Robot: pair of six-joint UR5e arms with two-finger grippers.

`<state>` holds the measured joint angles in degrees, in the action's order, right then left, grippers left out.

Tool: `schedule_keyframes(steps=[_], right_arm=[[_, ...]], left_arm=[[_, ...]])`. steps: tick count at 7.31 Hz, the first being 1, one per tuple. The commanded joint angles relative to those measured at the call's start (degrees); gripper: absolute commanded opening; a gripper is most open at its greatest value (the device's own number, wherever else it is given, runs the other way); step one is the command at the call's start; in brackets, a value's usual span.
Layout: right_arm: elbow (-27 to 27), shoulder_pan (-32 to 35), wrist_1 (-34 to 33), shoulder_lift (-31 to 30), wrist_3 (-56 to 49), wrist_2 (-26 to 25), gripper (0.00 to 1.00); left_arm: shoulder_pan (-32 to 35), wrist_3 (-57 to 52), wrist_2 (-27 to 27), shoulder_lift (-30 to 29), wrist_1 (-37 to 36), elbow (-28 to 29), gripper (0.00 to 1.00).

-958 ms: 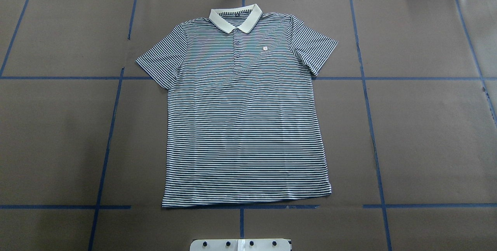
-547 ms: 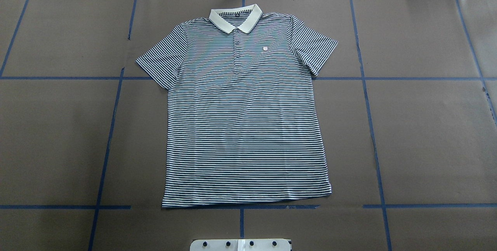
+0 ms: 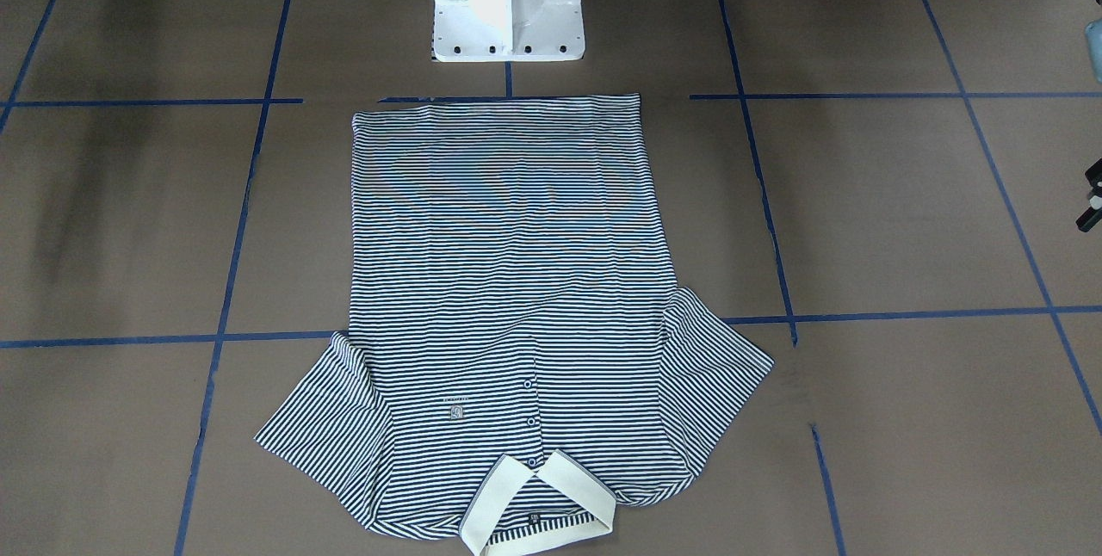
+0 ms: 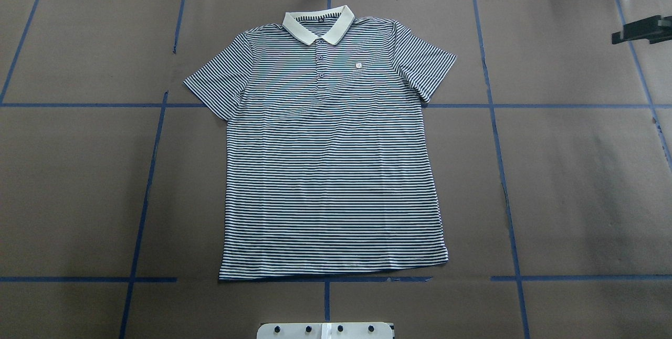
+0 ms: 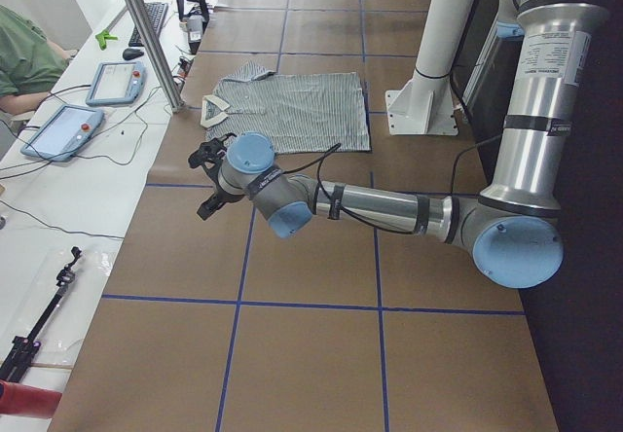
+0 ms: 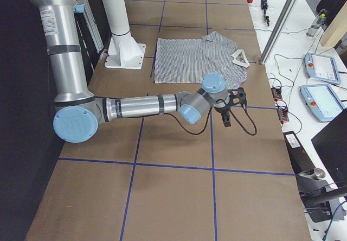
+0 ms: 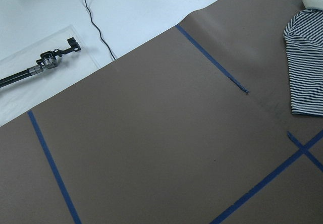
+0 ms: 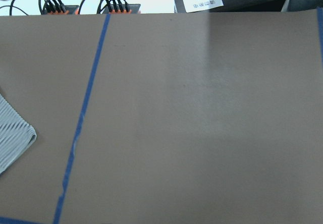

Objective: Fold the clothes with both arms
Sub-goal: 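Move the right gripper toward the shirt's shoulder nearest it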

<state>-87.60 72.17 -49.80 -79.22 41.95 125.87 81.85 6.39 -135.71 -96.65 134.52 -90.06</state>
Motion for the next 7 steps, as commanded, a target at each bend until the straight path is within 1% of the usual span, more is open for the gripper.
schedule_keyframes(steps=[1,2,3,4,5,7], right_arm=[[4.86,-12.53,0.75,10.95,16.33,-12.26,0.87],[8.28,-15.97,0.93,14.58,18.67,-16.76,0.85],[11.1,-17.57,1.02,16.97,19.13,-18.8,0.78],[15.13,-18.98,0.93,19.95,19.57,-20.65,0.74],[17.7,-19.87,1.02,21.28,19.57,-21.45,0.72],[19.56,-22.15,0.93,21.73,19.48,-23.91,0.69]], left_arm=[[-0.11,0.11,0.01,-0.03,0.13,-0.02,1.0],[-0.11,0.11,0.01,-0.03,0.13,-0.02,1.0],[-0.11,0.03,0.01,-0.03,0.13,-0.02,1.0],[-0.11,0.03,0.01,-0.03,0.13,-0.11,1.0],[-0.11,0.03,0.01,-0.12,0.13,-0.11,1.0],[-0.11,0.03,0.01,-0.12,0.13,-0.11,1.0]])
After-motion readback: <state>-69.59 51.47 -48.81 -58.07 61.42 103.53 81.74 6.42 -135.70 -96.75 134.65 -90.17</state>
